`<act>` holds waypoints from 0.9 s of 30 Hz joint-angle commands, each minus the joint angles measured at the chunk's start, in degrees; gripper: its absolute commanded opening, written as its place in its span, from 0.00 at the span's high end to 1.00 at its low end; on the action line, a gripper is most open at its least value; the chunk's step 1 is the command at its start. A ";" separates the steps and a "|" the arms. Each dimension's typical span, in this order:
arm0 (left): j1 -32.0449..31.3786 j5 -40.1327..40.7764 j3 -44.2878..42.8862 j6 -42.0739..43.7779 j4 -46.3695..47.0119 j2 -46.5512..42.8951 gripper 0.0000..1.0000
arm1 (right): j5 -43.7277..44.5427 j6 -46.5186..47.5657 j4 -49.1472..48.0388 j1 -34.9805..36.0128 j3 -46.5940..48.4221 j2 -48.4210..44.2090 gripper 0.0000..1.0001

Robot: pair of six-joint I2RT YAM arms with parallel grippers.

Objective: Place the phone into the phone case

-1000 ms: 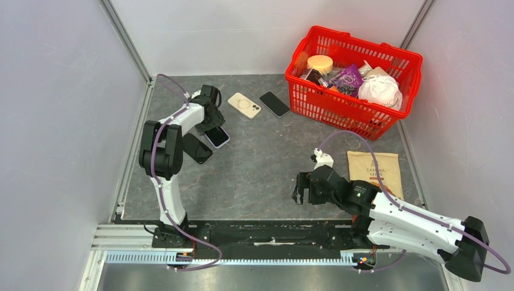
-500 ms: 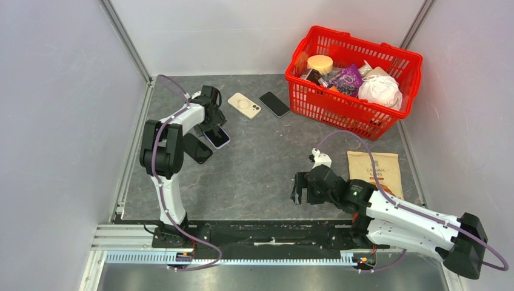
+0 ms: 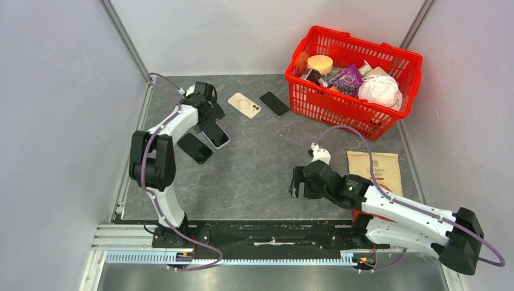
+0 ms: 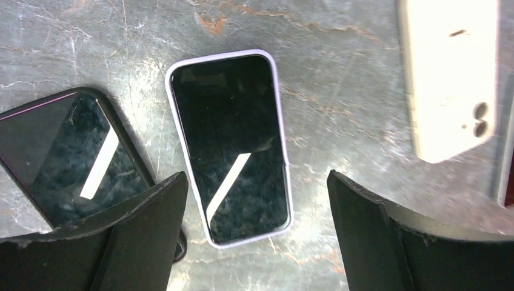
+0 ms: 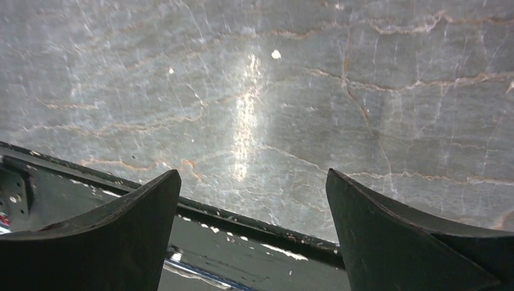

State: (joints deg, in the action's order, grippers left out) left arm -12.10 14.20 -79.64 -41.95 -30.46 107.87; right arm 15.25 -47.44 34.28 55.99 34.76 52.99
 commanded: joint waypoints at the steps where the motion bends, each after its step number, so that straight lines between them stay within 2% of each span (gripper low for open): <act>1: -0.94 -2.66 4.15 -3.58 3.56 -9.54 0.09 | 4.88 -1.17 -2.26 -1.28 4.94 1.76 0.03; 4: -3.50 -3.59 8.74 -4.77 5.01 -14.20 0.10 | 7.65 -0.20 -4.48 -3.63 7.73 5.52 0.03; 9: -7.15 -5.28 14.31 -7.52 6.36 -19.17 0.13 | 11.24 3.32 -8.38 -8.09 17.67 17.83 0.03; 14: -7.71 -6.37 11.28 -8.31 4.52 -18.11 0.15 | 11.04 6.57 -13.58 -14.43 25.37 28.83 0.07; 18: -7.68 -6.60 1.63 -7.23 3.28 -10.69 0.15 | 7.47 5.72 -14.94 -17.72 28.09 32.91 0.09; 23: -7.63 -8.64 -14.70 -5.58 4.76 2.86 0.22 | 5.50 4.42 -15.52 -17.77 23.99 28.84 0.12; 27: -7.57 -4.28 -28.58 -3.84 1.32 13.76 0.28 | 4.49 4.46 -13.33 -17.76 20.42 24.01 0.12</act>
State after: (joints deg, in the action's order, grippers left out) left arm -19.94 6.98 -96.99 -47.86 -27.31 113.62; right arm 20.73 -42.57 20.32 38.15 57.89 82.46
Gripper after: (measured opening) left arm 0.747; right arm 0.881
